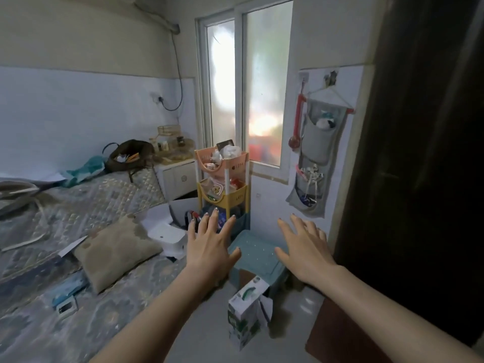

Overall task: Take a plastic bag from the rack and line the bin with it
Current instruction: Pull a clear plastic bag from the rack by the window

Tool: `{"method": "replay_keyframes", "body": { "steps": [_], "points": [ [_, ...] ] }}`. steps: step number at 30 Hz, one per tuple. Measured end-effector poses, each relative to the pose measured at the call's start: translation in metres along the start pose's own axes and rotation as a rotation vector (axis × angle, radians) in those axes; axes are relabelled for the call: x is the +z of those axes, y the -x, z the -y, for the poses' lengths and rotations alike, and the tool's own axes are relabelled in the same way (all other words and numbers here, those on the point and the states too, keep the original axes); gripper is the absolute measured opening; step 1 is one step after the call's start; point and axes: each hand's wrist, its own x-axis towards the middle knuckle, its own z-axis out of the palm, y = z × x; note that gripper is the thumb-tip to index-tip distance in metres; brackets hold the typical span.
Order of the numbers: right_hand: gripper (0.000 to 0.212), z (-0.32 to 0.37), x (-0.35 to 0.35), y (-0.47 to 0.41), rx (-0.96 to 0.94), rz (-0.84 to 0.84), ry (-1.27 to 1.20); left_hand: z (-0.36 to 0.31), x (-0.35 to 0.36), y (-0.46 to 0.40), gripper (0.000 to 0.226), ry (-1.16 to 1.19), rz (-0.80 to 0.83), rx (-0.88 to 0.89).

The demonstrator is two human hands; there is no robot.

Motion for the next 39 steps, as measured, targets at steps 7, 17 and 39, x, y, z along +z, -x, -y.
{"method": "replay_keyframes", "body": {
  "steps": [7, 17, 39],
  "points": [
    [0.061, -0.012, 0.027, -0.175, 0.008, -0.017, -0.046, 0.055, 0.038, -0.145, 0.07, 0.026, 0.037, -0.06],
    [0.067, -0.023, 0.09, -0.452, 0.033, -0.08, -0.224, 0.144, 0.124, -0.373, 0.07, 0.011, 0.048, -0.117],
    [0.069, -0.014, 0.225, -0.884, 0.304, -0.152, -0.27, 0.28, 0.32, -0.838, 0.072, 0.101, 0.104, 0.202]
  ]
}}
